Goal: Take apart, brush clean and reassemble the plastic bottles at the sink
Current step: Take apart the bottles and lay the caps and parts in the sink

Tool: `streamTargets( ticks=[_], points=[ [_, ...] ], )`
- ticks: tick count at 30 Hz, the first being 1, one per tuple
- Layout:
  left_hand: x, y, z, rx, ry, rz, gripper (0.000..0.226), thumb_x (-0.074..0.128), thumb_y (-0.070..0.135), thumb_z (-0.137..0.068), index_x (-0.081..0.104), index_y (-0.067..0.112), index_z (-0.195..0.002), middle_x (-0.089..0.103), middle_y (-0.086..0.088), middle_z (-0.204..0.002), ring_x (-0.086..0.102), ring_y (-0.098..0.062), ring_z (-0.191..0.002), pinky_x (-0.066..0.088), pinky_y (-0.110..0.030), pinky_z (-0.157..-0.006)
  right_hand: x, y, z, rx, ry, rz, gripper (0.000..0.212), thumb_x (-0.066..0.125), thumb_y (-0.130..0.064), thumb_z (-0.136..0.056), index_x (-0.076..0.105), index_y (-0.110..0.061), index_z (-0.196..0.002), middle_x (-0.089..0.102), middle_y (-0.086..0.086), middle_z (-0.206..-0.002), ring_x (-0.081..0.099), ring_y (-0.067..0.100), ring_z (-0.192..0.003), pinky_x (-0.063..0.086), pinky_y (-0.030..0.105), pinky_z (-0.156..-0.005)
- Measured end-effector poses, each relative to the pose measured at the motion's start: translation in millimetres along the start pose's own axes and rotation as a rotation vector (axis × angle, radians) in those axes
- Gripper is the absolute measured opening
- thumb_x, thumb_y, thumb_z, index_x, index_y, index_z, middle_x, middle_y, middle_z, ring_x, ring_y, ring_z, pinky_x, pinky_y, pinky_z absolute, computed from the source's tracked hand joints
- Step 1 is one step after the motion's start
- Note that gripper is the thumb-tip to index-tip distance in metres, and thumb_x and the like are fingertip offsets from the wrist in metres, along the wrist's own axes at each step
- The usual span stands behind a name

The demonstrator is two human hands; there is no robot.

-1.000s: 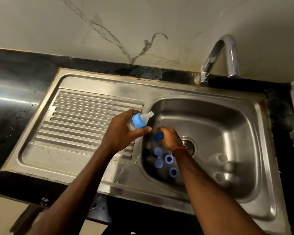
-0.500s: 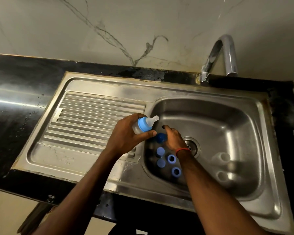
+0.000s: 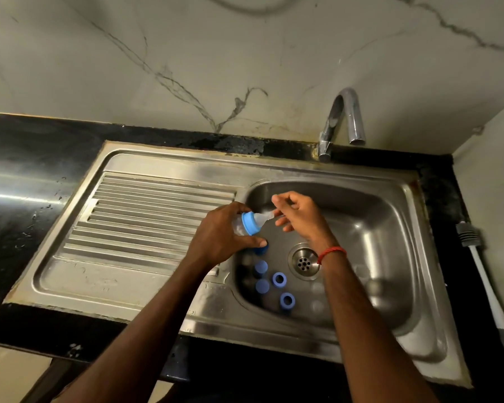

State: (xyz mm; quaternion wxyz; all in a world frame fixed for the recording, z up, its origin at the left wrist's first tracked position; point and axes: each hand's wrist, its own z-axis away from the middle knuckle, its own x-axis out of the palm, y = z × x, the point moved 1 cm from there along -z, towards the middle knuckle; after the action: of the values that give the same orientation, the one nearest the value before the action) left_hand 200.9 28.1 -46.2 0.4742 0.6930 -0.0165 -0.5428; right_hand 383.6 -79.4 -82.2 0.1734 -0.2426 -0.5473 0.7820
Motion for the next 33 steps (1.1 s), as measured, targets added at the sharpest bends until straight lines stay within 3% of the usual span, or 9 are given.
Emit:
streamTargets(
  ticks=[3, 6, 11, 15, 20, 22, 25, 29, 33],
  points=[
    [-1.3, 3.6, -0.2, 0.015, 0.001, -0.045, 0.078, 0.097, 0.054, -0.044, 0.065, 0.024, -0.109, 0.067, 0.007, -0.097, 0.061, -0.014, -0.085, 0.048, -0.027, -0.070, 8.8, -33.3, 20.6, 0.029, -0.233, 0.098, 0.061, 0.050, -0.070, -0.082, 0.066, -0.016, -0.106, 0.073, 0.006, -0.093, 0.067, 0.016, -0.062, 0.047, 0.022, -0.049],
    [-1.9, 11.1, 2.0, 0.053, -0.013, -0.074, 0.078, 0.100, 0.048, -0.040, 0.065, 0.020, -0.104, 0.066, 0.007, -0.090, 0.058, -0.014, -0.079, 0.039, -0.014, -0.061, 19.4, -46.6, 38.6, 0.018, -0.346, 0.342, 0.063, 0.044, -0.074, -0.084, 0.065, -0.017, -0.099, 0.074, 0.010, -0.080, 0.067, 0.016, -0.059, 0.048, 0.021, -0.050],
    [-8.0, 26.2, 0.5, 0.102, -0.102, -0.165, 0.072, 0.098, 0.043, -0.049, 0.066, 0.015, -0.107, 0.067, 0.002, -0.087, 0.056, -0.015, -0.074, 0.038, -0.023, -0.062, 15.5, -52.3, 47.2, -0.059, -0.228, 0.284, 0.034, 0.063, -0.049, -0.093, 0.071, -0.016, -0.088, 0.070, 0.007, -0.064, 0.062, 0.014, -0.054, 0.046, 0.023, -0.051],
    [-11.5, 35.9, -4.3, 0.246, -0.176, -0.300, 0.047, 0.087, 0.039, -0.068, 0.069, 0.013, -0.104, 0.072, -0.002, -0.087, 0.060, -0.016, -0.068, 0.033, -0.013, -0.056, 2.4, -57.8, 58.5, -0.112, -0.264, 0.158, 0.029, 0.072, -0.033, -0.090, 0.074, -0.007, -0.103, 0.071, 0.014, -0.069, 0.063, 0.016, -0.055, 0.050, 0.027, -0.049],
    [-17.1, 49.1, -14.6, 0.249, -0.366, -0.252, 0.043, 0.086, 0.029, -0.074, 0.068, 0.010, -0.108, 0.072, -0.005, -0.091, 0.062, -0.016, -0.074, 0.056, -0.029, -0.075, -10.5, -67.5, 68.8, -0.172, -0.229, 0.152, 0.027, 0.074, -0.024, -0.088, 0.074, -0.001, -0.102, 0.070, 0.021, -0.070, 0.065, 0.022, -0.054, 0.056, 0.028, -0.051],
    [-22.5, 55.4, -15.9, 0.254, -0.441, -0.224, 0.038, 0.087, 0.023, -0.074, 0.067, 0.011, -0.104, 0.070, -0.002, -0.088, 0.063, -0.013, -0.073, 0.056, -0.022, -0.072, -12.7, -67.4, 71.5, -0.186, -0.235, 0.132, 0.029, 0.075, -0.023, -0.086, 0.074, 0.000, -0.103, 0.071, 0.020, -0.071, 0.068, 0.027, -0.057, 0.058, 0.030, -0.054],
    [-28.2, 58.2, -14.8, 0.217, -0.530, -0.177, 0.031, 0.086, 0.016, -0.072, 0.063, 0.016, -0.093, 0.065, 0.007, -0.077, 0.058, -0.006, -0.063, 0.045, -0.009, -0.059, -10.6, -65.5, 73.8, -0.224, -0.246, 0.108, 0.031, 0.076, -0.027, -0.084, 0.075, 0.000, -0.099, 0.072, 0.019, -0.072, 0.069, 0.033, -0.062, 0.060, 0.033, -0.056],
    [-37.0, 54.5, -13.3, 0.133, -0.672, -0.123, 0.031, 0.088, 0.018, -0.068, 0.074, 0.009, -0.094, 0.074, -0.005, -0.086, 0.069, -0.019, -0.075, 0.058, -0.033, -0.071, -1.3, -59.7, 77.9, -0.265, -0.237, 0.087, 0.034, 0.077, -0.028, -0.083, 0.075, 0.000, -0.102, 0.073, 0.017, -0.074, 0.071, 0.035, -0.064, 0.060, 0.037, -0.059],
    [-43.5, 44.3, -8.2, 0.011, -0.938, 0.019, 0.028, 0.090, 0.014, -0.064, 0.075, 0.013, -0.088, 0.073, 0.003, -0.080, 0.067, -0.010, -0.074, 0.054, -0.028, -0.075, 17.0, -51.2, 89.4, -0.269, -0.240, 0.011, 0.030, 0.077, -0.021, -0.084, 0.074, 0.001, -0.104, 0.074, 0.017, -0.075, 0.070, 0.032, -0.063, 0.059, 0.034, -0.057]
  ],
)
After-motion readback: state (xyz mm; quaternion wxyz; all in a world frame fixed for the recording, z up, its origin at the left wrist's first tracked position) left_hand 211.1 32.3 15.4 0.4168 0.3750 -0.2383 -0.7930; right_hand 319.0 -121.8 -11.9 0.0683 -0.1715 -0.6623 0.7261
